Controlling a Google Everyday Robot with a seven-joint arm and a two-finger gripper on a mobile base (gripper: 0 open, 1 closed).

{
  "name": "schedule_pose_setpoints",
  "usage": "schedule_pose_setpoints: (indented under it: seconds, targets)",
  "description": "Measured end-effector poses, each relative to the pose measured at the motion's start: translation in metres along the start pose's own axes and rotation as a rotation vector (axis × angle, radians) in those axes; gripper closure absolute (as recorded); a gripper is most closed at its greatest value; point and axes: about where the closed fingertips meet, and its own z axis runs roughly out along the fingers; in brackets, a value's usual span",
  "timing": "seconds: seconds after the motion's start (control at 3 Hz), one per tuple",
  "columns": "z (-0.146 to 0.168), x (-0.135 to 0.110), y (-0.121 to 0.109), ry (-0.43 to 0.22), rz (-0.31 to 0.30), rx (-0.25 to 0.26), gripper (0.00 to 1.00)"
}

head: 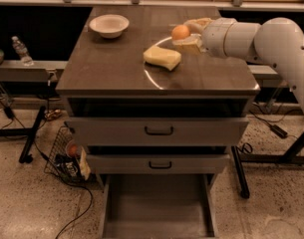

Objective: Pick orange from bottom drawer and place on counter

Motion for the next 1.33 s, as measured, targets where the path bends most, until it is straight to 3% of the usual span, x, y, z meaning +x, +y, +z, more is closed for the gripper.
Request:
schedule_pose_setpoints:
  seconds: [0.33,0.67,1.0,1.33]
  targets:
    - [0.029,0.020,-0.044,0.002,0.028,0.039,1.00]
    - [0.043,0.057,-0.083,0.068,0.083,0.103,0.98]
    - [0.047,0.081,-0.095,0.125,0.173,0.125,0.76]
    - [0.053,0.098,-0.089,0.166,0.249,0.096,0.53]
